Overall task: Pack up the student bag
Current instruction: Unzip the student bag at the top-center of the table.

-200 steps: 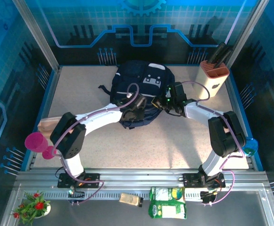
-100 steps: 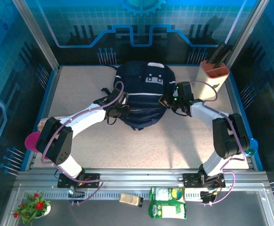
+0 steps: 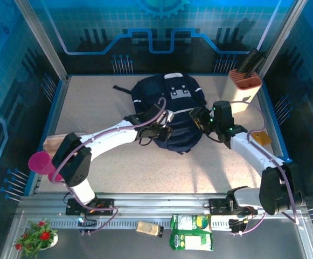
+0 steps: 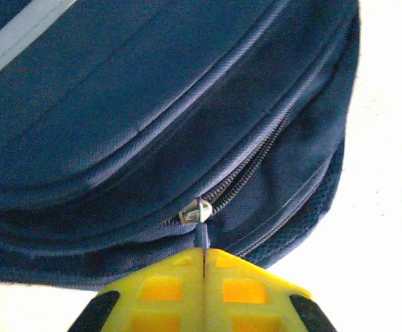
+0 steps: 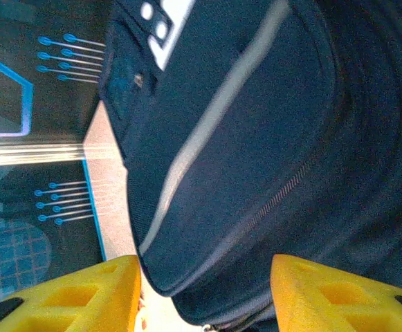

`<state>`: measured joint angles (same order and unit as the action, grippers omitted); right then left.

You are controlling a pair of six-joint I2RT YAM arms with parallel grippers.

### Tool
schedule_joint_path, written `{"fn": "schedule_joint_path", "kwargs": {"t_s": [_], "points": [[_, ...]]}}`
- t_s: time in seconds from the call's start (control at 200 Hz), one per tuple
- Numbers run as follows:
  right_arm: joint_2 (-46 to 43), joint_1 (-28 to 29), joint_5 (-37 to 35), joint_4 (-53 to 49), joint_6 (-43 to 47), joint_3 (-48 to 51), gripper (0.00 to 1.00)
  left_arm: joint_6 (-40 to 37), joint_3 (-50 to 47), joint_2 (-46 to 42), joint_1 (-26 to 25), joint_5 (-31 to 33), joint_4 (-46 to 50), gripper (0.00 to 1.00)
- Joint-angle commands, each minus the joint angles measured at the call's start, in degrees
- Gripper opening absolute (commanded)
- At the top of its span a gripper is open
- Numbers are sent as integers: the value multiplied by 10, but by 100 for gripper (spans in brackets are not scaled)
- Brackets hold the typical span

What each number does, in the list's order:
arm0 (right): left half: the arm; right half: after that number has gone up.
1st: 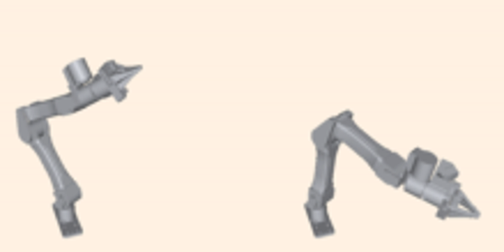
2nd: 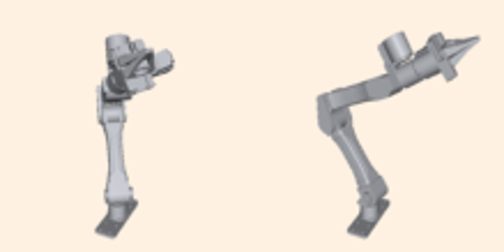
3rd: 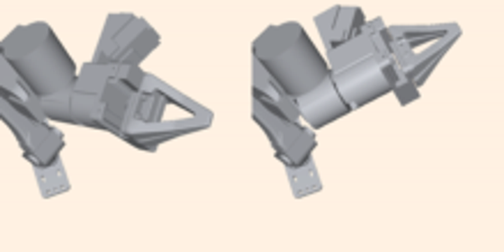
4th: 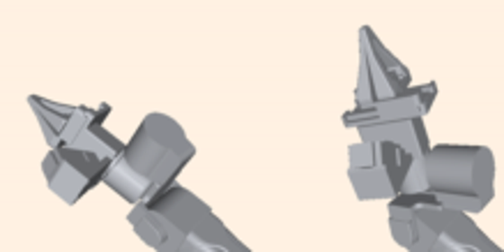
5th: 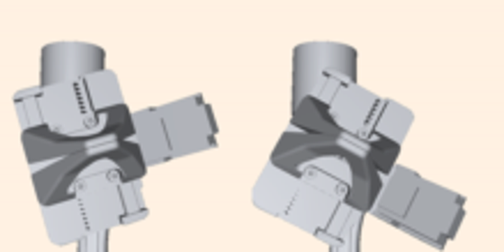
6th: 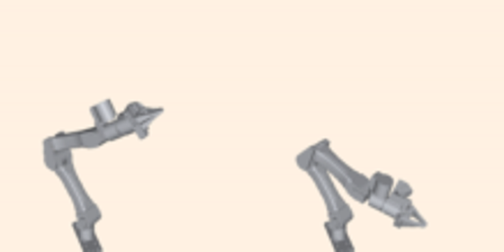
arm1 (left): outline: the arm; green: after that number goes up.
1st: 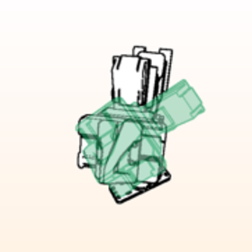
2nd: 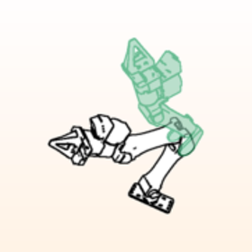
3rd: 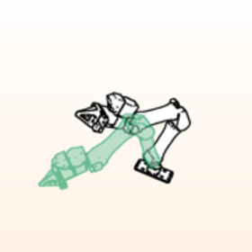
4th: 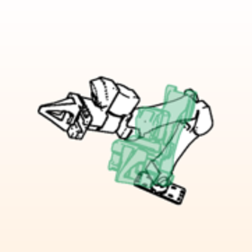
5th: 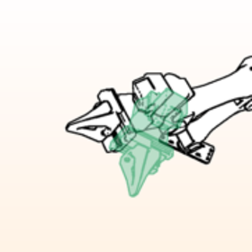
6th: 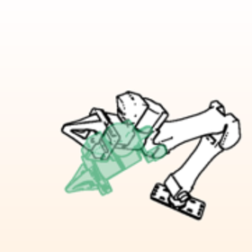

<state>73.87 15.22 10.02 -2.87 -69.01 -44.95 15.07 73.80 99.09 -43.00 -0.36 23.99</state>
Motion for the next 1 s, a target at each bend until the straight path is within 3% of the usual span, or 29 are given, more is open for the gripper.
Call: {"fn": "schedule_joint_path", "kwargs": {"t_s": [0.0, 0.33, 0.63, 0.955, 0.996], "points": [[-16, 15, -33, -37, -42, 28, 52, 8, 46, 34, -20, -30, -2, 0], [-6, 27, -50, -40, -52, 54, 46, 5, 75, 68, -32, -26, 13, 0], [80, 26, -17, 17, -19, 12, 39, 2, 68, 75, -33, -22, 26, 0], [108, 25, -15, 28, -8, -7, 11, 14, 73, 92, -32, -11, 38, 0], [105, 25, -14, 29, -4, -8, 10, 18, 74, 93, -33, -11, 40, 8]]}}
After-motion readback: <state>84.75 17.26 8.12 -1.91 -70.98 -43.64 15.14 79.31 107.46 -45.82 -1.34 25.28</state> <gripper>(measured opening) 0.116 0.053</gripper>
